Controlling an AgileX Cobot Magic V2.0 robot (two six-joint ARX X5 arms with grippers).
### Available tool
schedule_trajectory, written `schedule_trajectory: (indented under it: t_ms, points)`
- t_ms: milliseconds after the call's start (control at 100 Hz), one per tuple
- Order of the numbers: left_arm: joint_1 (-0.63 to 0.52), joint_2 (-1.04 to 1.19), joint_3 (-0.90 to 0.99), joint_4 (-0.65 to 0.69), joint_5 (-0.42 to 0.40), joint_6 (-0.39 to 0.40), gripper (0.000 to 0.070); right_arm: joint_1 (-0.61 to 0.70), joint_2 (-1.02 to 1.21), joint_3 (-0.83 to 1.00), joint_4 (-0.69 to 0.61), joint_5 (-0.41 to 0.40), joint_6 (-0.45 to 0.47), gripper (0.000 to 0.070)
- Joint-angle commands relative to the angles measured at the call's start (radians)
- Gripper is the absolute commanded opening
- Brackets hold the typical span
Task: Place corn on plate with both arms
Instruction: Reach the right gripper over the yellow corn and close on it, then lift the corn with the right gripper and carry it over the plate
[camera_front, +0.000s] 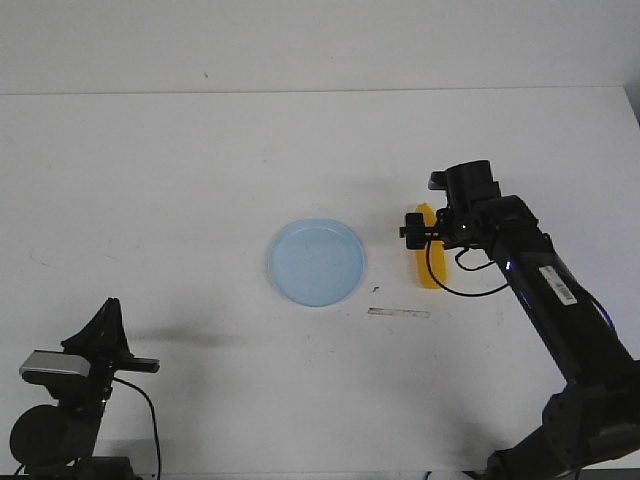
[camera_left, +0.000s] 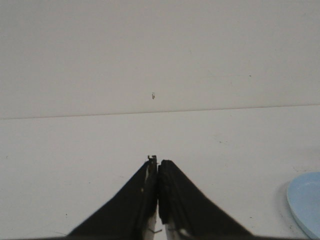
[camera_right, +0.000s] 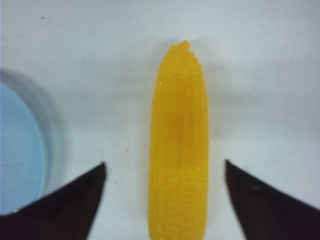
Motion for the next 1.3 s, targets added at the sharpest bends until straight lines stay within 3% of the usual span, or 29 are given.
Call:
schedule_trajectory:
  t_ms: [0,310,850,1020,1200,1290]
  points:
    - [0.002,-0.001,0.011,0.011,-0.002,-0.005,0.0001,0.008,0.036,0.021,-0.004,0.003,0.011,0.0653]
    - [0.002,0.0,0.011,0.012,-0.002,-0.005,0.0001,0.016,0.112,0.021,0.013,0.065,0.011,0.0653]
    - [0.002,-0.001,0.011,0.011,-0.002,-0.005,0.0001,0.035,0.216,0.021,0.063,0.076,0.011,0.0644]
    - [0.002,-0.001,0.011,0.011,-0.002,-0.005,0.0001,0.035,0.217,0.02,0.056,0.076,0.012,0.045]
    - [0.002,-0.001,0.011,0.011,-0.002,-0.005,0.0001,0.033,0.217,0.02,0.037,0.106,0.012,0.0338]
    - [0.002,-0.001,0.011,0.011,-0.002,-0.005,0.0001,0.033,0.217,0.02,0.038,0.109,0.011,0.0332]
